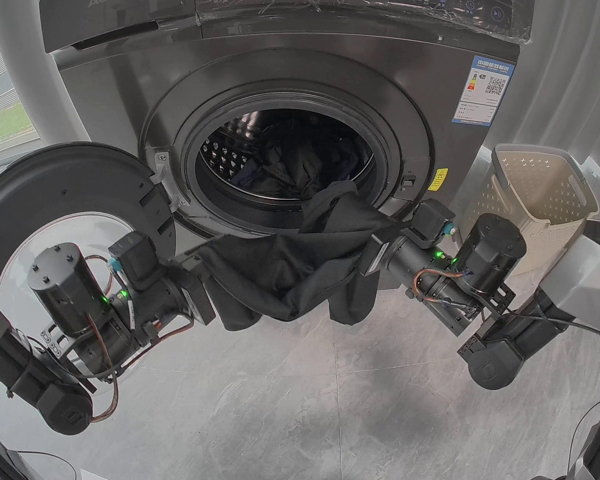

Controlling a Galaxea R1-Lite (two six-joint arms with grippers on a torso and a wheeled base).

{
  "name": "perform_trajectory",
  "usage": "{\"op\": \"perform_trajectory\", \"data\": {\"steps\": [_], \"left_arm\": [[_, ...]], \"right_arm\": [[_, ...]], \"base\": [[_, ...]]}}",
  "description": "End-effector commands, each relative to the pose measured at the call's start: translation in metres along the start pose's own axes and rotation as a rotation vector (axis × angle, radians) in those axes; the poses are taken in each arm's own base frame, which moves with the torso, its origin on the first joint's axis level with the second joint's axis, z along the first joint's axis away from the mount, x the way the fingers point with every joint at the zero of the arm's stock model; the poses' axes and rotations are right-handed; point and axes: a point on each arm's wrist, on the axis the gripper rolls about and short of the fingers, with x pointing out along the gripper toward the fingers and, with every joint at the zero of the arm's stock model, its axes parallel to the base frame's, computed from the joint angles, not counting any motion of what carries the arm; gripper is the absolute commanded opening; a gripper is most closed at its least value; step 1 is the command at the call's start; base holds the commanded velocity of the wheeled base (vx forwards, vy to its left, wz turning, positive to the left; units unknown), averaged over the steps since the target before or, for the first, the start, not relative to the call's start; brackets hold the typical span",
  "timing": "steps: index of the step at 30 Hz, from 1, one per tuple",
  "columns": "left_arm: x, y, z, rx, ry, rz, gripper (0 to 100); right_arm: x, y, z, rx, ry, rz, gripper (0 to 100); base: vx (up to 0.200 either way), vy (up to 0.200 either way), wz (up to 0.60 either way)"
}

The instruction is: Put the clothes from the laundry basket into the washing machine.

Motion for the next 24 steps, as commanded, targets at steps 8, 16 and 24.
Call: {"op": "perform_trajectory", "data": {"steps": [8,16,24], "left_arm": [[0.006,0.009,-0.055,-0.013,0.167,0.023,100],[-0.024,0.003,-0.082,0.011,0.343,-0.017,100],[-0.066,-0.005,-0.111,0.061,0.569,-0.147,100]], "right_arm": [[-0.007,0.017,0.027,0.027,-0.064,0.024,0],[-0.005,0.02,0.028,0.029,-0.069,0.031,0],[-0.003,0.02,0.028,0.03,-0.078,0.034,0]], "base": [[0.0,0.0,0.0],[0.0,0.0,0.0],[0.0,0.0,0.0]]}}
